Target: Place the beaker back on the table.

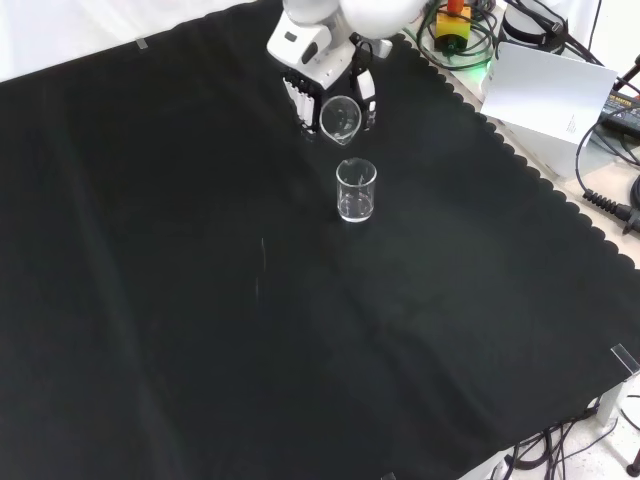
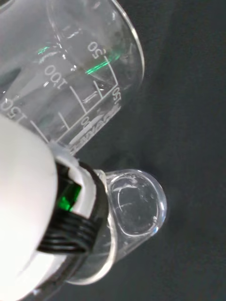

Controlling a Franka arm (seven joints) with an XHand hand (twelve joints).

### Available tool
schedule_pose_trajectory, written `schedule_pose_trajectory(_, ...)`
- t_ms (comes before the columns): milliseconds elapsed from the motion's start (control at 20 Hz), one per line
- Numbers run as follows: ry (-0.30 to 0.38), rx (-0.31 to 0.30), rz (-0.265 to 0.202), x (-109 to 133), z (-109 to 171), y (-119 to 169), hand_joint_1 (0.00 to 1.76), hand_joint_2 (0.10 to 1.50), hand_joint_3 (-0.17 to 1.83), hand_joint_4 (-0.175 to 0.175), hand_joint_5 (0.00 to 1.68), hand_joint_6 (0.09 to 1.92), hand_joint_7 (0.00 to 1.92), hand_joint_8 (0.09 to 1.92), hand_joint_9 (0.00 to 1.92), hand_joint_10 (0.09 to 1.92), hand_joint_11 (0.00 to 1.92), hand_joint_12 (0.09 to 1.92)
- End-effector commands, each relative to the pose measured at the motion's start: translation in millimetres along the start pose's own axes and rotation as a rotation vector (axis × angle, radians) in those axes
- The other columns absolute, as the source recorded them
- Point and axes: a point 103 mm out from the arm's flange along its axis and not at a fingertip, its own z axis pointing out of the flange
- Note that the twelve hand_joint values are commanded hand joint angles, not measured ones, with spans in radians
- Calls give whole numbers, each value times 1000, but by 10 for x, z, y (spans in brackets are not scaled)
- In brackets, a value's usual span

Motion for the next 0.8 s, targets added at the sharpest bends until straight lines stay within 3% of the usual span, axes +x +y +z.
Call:
schedule_pose_trajectory(50,158,-77,-22,-205,131,133,1456,423,904,-175,1358,501,1508,423,1729,87,1480,579)
schedule_pose_trajectory(400,284,-150,-66,-336,265,346,1456,422,907,-175,1353,513,1506,433,1728,87,1471,576)
schedule_pose_trajectory(800,344,-200,-115,-383,362,664,1455,428,903,-175,1343,539,1483,474,1724,87,1460,572)
